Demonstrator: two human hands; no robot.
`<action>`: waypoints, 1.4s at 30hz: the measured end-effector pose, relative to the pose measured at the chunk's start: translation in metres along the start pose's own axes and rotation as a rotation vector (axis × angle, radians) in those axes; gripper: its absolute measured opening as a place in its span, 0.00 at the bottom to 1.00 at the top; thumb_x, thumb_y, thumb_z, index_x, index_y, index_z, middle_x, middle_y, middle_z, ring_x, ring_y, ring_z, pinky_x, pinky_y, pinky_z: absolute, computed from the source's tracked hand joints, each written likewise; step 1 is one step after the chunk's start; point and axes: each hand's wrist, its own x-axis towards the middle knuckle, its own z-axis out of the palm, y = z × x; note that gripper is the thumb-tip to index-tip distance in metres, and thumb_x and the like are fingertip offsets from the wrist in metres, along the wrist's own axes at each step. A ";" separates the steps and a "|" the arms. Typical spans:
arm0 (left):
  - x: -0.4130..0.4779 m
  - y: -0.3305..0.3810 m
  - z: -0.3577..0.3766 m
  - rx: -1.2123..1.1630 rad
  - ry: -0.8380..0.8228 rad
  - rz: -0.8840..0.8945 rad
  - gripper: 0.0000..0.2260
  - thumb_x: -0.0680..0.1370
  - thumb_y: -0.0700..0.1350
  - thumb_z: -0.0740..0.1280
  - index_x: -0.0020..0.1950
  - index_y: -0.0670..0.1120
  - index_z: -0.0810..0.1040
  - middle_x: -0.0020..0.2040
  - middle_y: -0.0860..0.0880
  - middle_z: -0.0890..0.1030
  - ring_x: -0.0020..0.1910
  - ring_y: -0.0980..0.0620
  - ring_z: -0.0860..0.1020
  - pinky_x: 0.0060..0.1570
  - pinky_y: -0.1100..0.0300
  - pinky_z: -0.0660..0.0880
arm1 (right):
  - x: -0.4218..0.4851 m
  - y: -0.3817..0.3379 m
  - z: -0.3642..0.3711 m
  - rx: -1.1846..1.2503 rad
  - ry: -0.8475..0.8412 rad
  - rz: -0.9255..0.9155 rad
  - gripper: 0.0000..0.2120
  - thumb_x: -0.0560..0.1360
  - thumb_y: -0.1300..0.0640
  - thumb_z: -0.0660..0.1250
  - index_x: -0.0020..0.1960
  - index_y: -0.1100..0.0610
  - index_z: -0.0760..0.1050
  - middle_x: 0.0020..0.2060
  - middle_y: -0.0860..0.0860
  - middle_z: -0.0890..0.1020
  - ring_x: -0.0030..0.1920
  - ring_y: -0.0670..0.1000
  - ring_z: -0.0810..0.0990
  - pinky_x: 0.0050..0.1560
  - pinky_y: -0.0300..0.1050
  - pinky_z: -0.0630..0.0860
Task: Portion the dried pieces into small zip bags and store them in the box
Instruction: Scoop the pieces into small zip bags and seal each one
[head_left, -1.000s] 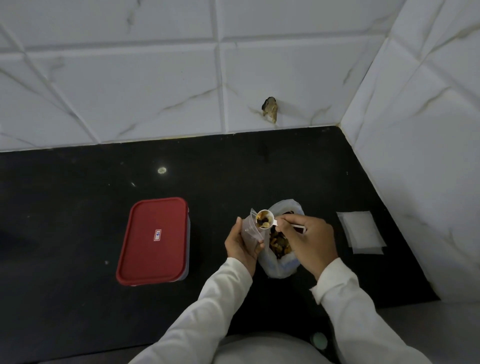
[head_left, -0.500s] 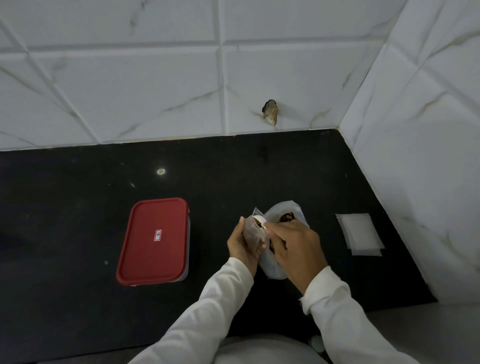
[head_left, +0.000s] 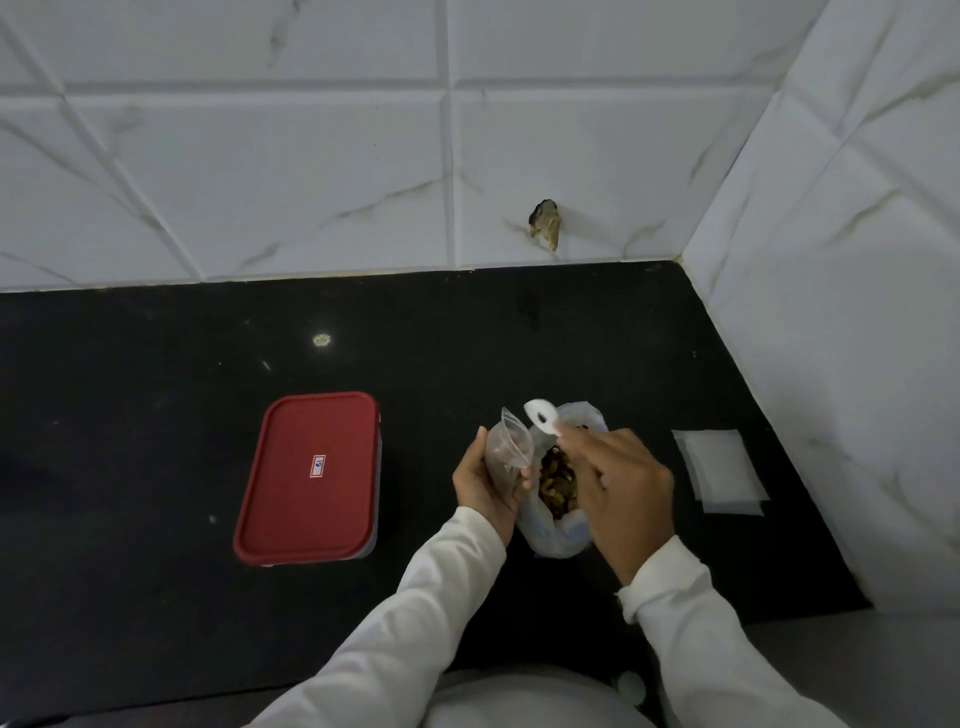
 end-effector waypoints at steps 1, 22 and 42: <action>0.001 0.001 -0.001 0.001 0.012 -0.001 0.18 0.79 0.55 0.63 0.45 0.41 0.83 0.36 0.45 0.80 0.29 0.51 0.76 0.25 0.63 0.74 | 0.001 0.004 -0.004 0.031 0.029 0.096 0.07 0.75 0.60 0.65 0.45 0.60 0.82 0.37 0.49 0.81 0.36 0.39 0.78 0.40 0.35 0.77; -0.004 0.005 -0.015 0.038 0.091 0.030 0.19 0.78 0.56 0.66 0.59 0.42 0.80 0.43 0.46 0.84 0.35 0.51 0.82 0.30 0.63 0.77 | -0.027 0.058 0.008 -0.182 -0.282 0.488 0.11 0.78 0.52 0.65 0.58 0.51 0.79 0.49 0.51 0.80 0.49 0.49 0.78 0.49 0.40 0.72; -0.024 0.011 -0.017 0.306 0.270 0.416 0.11 0.77 0.53 0.70 0.45 0.46 0.82 0.44 0.46 0.82 0.44 0.46 0.81 0.40 0.55 0.80 | -0.003 -0.022 0.018 0.155 -0.307 0.212 0.06 0.75 0.59 0.68 0.49 0.56 0.83 0.34 0.42 0.79 0.37 0.40 0.77 0.42 0.32 0.73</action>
